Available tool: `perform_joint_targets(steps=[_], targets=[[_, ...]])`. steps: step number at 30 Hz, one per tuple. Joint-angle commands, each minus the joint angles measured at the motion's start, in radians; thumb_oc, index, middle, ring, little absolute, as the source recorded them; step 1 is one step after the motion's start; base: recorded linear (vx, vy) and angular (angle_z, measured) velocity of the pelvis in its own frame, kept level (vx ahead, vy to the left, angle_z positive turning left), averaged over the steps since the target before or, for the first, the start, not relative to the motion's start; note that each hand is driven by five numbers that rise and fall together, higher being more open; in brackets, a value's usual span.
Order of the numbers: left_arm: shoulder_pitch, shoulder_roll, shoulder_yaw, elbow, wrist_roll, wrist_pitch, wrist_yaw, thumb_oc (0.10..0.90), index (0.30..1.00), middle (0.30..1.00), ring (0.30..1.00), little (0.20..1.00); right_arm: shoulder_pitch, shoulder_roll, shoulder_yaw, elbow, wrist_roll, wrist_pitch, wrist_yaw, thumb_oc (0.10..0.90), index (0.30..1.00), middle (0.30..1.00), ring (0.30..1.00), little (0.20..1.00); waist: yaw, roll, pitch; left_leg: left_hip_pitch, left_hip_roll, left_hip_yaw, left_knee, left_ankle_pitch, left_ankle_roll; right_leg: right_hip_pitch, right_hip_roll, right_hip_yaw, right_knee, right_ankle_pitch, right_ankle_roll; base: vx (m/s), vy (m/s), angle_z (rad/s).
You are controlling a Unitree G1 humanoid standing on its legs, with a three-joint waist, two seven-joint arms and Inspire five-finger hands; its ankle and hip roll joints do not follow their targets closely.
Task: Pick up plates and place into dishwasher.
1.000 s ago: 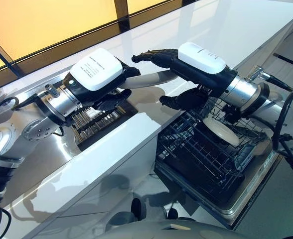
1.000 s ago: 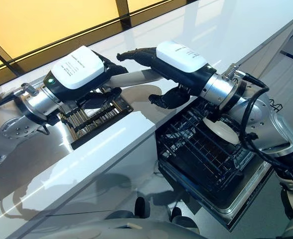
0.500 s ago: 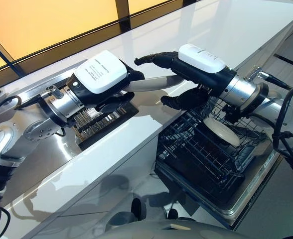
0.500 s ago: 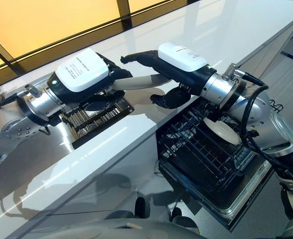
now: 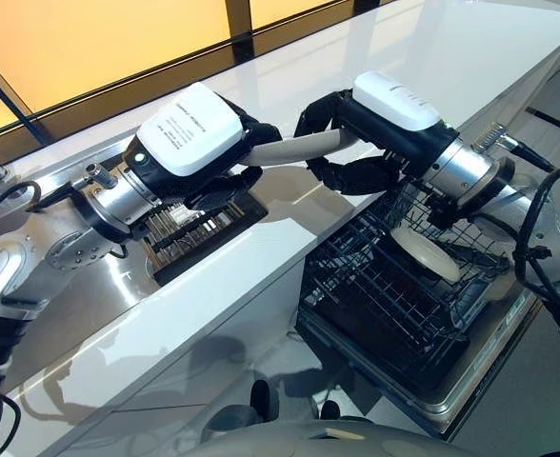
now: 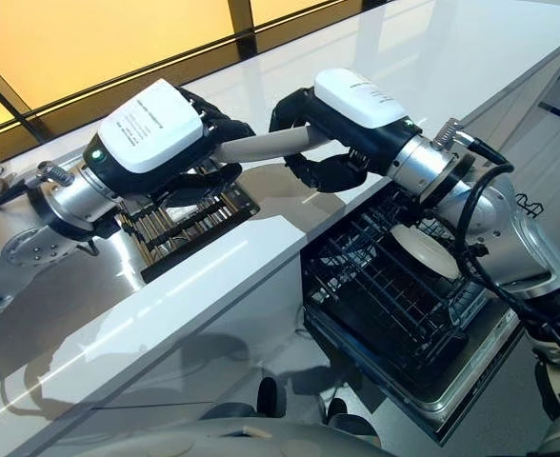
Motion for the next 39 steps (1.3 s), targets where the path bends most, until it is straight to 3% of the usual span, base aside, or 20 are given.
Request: perform_joint_targets(steps=[1,2,11,18,25,29,33,39], targets=[[-0.011,-0.041,0.121,-0.020,-0.092,0.033,0.144,0.350,0.514,0.514,0.514,0.450,-0.020,0.035,-0.111,0.067,-0.015,0.035,-0.200,0.100,0.300,0.300,0.300,0.200,0.013,-0.003,-0.108,0.054,-0.049,0.010,0.001,-0.151,0.010,-0.039,0.052,-0.028,0.111,-0.108,0.033,0.00,0.000,0.00],[-0.005,-0.046,0.125,-0.016,-0.109,0.056,0.142,0.800,0.900,0.900,0.900,0.900,-0.015,0.040,-0.115,0.072,-0.023,0.036,-0.219,0.100,0.300,0.300,0.300,0.200,0.014,-0.003,-0.107,0.055,-0.050,0.010,0.001,-0.152,0.011,-0.039,0.052,-0.028,0.111,-0.108,0.033,0.00,0.000,0.00],[0.134,-0.091,0.249,0.075,-0.182,0.166,0.167,0.800,0.900,0.900,0.900,0.900,0.119,0.090,-0.283,0.213,-0.050,0.032,-0.476,0.100,0.300,0.300,0.300,0.200,0.016,0.002,-0.094,0.065,-0.049,0.016,0.003,-0.163,0.021,-0.038,0.050,-0.023,0.117,-0.114,0.038,0.02,-0.003,0.00],[0.257,-0.081,0.392,0.142,-0.240,0.257,0.142,0.800,0.900,0.900,0.900,0.900,0.273,0.098,-0.443,0.237,-0.055,0.025,-0.523,0.100,0.300,0.300,0.300,0.200,0.001,0.007,-0.087,0.071,-0.048,0.033,0.003,-0.168,0.027,-0.038,0.051,-0.012,0.111,-0.111,0.040,0.01,-0.001,0.01],[0.303,-0.101,0.436,0.222,-0.266,0.307,0.175,0.800,0.900,0.900,0.900,0.900,0.371,0.134,-0.514,0.290,-0.004,0.034,-0.582,0.100,0.300,0.300,0.300,0.200,-0.022,0.012,-0.080,0.078,-0.047,0.053,0.003,-0.176,0.030,-0.043,0.051,0.002,0.109,-0.107,0.046,0.01,0.002,-0.09],[0.332,-0.141,0.447,0.248,-0.302,0.314,0.174,0.800,0.900,0.900,0.900,0.900,0.422,0.191,-0.540,0.321,0.109,0.042,-0.528,0.100,0.300,0.300,0.300,0.200,-0.038,0.015,-0.076,0.081,-0.047,0.063,0.003,-0.179,0.032,-0.048,0.051,0.011,0.111,-0.105,0.049,0.00,0.009,-0.10],[0.371,-0.210,0.468,0.270,-0.365,0.303,0.183,0.800,0.900,0.900,0.900,0.900,0.489,0.287,-0.541,0.326,0.242,0.031,-0.374,0.100,0.300,0.300,0.300,0.200,-0.053,0.017,-0.072,0.082,-0.047,0.072,0.002,-0.178,0.035,-0.055,0.051,0.017,0.116,-0.104,0.051,-0.01,0.011,-0.09],[0.435,-0.314,0.497,0.279,-0.420,0.289,0.176,0.800,0.900,0.900,0.900,0.900,0.599,0.405,-0.530,0.237,0.284,-0.009,-0.225,0.100,0.300,0.300,0.300,0.200,-0.074,0.021,-0.058,0.079,-0.046,0.085,0.003,-0.176,0.038,-0.070,0.051,0.025,0.129,-0.105,0.052,-0.01,0.004,-0.07]])
